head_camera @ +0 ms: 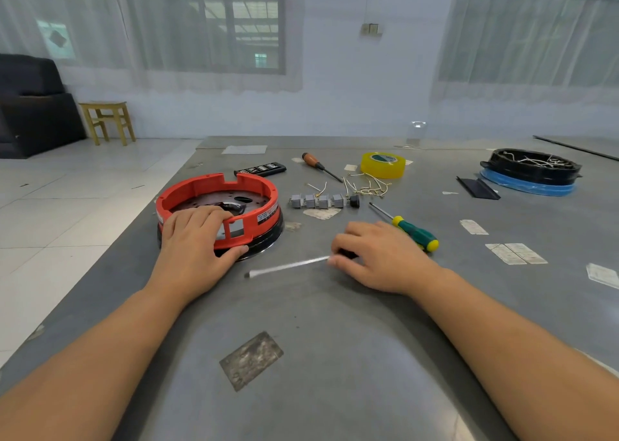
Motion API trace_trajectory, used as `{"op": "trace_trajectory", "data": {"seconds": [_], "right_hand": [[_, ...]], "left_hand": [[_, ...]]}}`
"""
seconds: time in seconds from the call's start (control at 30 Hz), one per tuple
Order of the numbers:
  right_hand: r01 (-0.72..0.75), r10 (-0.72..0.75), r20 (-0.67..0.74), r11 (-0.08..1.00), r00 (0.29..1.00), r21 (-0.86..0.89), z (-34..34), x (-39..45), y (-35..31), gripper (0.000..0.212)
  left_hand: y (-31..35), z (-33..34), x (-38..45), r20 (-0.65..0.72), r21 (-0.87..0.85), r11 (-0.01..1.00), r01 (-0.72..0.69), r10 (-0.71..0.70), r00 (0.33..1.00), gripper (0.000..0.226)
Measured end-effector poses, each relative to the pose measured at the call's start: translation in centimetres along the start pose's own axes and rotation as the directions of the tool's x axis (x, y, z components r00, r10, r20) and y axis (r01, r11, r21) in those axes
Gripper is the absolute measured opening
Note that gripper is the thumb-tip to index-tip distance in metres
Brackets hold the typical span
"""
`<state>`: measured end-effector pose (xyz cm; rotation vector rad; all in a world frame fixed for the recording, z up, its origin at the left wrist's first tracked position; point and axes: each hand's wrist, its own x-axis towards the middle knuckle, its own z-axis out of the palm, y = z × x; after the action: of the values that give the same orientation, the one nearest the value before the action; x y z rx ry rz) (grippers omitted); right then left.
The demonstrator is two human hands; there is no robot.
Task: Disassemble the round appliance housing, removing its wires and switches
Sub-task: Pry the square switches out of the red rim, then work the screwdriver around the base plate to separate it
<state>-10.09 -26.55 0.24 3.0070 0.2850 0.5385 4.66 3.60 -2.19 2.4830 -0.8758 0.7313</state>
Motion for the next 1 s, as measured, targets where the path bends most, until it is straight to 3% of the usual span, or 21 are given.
{"op": "trace_trajectory", "data": {"seconds": [0.1,0.23,0.37,0.53,0.73,0.87,1.0], "right_hand": [[-0.229,0.215,-0.166,0.971,0.963,-0.072,-0.5,0.0,2.3,0.042],[-0.597,0.552,-0.285,0.797,0.783,-0.097,-0.8,-0.4,5.8,0.034],[-0.793,0.767,-0.216,0.603,0.605,-0.079,-0.5,-0.6,8.7,0.025],[-0.888,0.883,-0.096,0.457,0.459,-0.046,-0.2,-1.5,10.8,0.025],[-0.909,0.909,-0.013,0.417,0.417,0.018,-0.3,-1.8,11.4,0.024],[-0.903,0.903,0.008,0.430,0.430,0.019,-0.4,-1.7,10.9,0.028],[-0.901,0.901,0.013,0.434,0.435,0.020,-0.6,-1.6,10.1,0.046]], "left_hand": [[-0.3,0.1,-0.2,-0.008,0.001,1.000,-0.017,0.017,1.000,0.056],[-0.4,0.0,-0.3,-0.006,-0.004,1.000,-0.027,0.027,1.000,0.057],[-0.2,-0.3,-0.5,-0.010,-0.013,0.998,-0.062,0.062,0.998,0.056],[0.5,-0.4,-0.6,-0.042,-0.014,0.990,-0.137,0.136,0.990,0.054],[0.9,0.0,-0.6,-0.058,-0.008,0.979,-0.203,0.203,0.978,0.053],[0.8,0.2,-0.5,-0.059,0.004,0.969,-0.248,0.248,0.967,0.055],[0.8,0.1,-0.5,-0.058,0.005,0.959,-0.282,0.282,0.958,0.059]]}}
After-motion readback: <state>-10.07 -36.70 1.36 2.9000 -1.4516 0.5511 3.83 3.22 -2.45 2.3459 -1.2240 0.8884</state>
